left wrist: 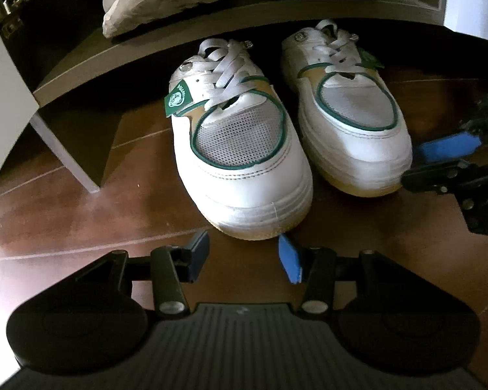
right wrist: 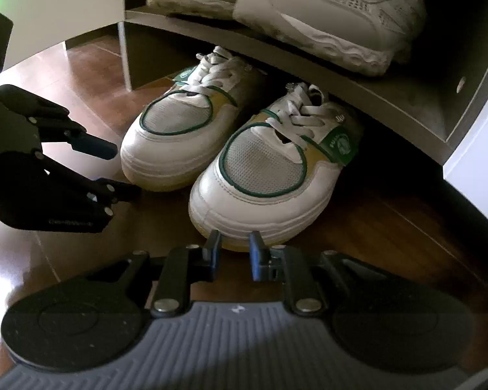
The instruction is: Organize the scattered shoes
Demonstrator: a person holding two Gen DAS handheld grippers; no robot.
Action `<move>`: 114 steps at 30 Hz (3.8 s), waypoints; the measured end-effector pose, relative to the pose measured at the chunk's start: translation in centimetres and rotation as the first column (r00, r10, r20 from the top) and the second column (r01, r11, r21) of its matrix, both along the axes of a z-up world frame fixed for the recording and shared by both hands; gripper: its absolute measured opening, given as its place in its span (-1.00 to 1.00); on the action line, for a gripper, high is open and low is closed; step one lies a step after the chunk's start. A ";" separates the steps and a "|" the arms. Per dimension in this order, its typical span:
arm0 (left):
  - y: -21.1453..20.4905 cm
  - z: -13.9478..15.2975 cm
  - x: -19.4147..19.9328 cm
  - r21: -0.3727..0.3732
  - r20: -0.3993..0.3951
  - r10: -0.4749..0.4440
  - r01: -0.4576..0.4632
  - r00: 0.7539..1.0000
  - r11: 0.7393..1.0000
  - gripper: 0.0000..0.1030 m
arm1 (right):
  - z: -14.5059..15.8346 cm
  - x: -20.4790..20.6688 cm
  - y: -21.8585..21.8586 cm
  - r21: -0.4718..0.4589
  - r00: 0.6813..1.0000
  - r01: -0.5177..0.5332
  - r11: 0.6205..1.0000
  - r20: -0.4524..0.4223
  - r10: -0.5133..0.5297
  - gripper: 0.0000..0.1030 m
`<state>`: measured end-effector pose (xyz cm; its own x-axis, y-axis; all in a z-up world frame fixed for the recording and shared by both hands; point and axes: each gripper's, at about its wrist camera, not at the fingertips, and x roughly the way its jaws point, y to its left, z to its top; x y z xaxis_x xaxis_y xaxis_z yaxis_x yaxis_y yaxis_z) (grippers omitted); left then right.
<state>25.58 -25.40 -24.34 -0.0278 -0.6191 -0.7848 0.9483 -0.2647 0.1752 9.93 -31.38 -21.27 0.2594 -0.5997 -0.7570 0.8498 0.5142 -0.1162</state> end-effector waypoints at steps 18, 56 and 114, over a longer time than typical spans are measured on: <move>2.3 7.6 3.0 -0.262 0.040 0.133 -0.118 0.990 0.958 0.08 | 8.9 -2.9 2.8 -0.352 0.983 0.163 0.922 0.140 -0.121 -0.46; -6.5 13.9 0.2 -0.448 -0.234 0.131 -0.226 0.963 0.865 0.49 | 11.1 0.1 -1.6 -0.387 0.940 0.294 0.874 0.285 -0.190 0.60; 2.5 9.2 -1.0 -0.262 -0.191 0.299 -0.342 0.935 0.902 0.35 | 9.3 -0.3 3.2 -0.245 0.985 0.043 0.969 0.174 0.001 -0.68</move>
<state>24.60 -22.88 -15.13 0.1124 -0.8104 -0.5750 0.9936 0.0994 0.0541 9.62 -28.14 -11.97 0.3577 -0.7690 -0.5298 0.8783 0.4698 -0.0889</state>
